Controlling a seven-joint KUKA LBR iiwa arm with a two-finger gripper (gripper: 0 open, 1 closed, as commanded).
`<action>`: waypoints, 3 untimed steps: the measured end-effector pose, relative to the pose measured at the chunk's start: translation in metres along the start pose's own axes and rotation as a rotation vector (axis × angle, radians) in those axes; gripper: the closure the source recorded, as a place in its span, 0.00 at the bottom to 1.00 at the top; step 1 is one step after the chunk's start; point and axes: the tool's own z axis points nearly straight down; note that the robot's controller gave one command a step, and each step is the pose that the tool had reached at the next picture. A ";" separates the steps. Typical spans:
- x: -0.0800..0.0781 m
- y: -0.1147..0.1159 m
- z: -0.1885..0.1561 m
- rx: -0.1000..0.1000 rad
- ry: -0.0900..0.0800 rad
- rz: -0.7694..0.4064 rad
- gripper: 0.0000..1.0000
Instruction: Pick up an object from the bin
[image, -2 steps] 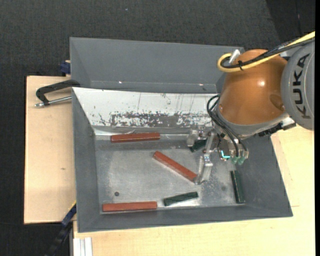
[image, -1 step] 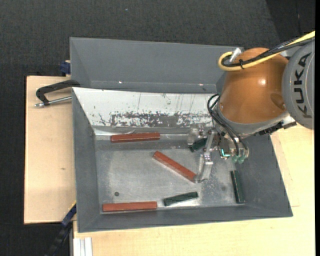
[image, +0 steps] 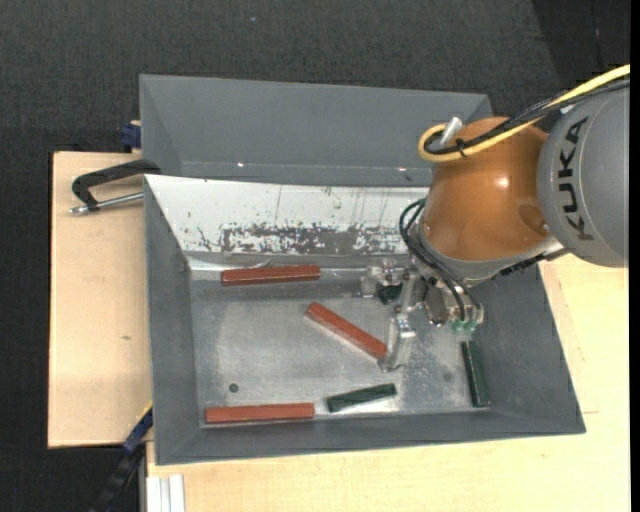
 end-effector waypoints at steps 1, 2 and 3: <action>0.002 0.003 0.053 0.000 0.002 -0.040 0.00; 0.000 0.001 0.110 -0.001 0.003 -0.006 0.00; -0.022 -0.001 0.128 -0.002 0.014 0.029 0.00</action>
Offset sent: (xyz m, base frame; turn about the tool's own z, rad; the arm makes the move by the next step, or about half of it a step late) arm 0.0005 -0.0010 -0.1249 0.0073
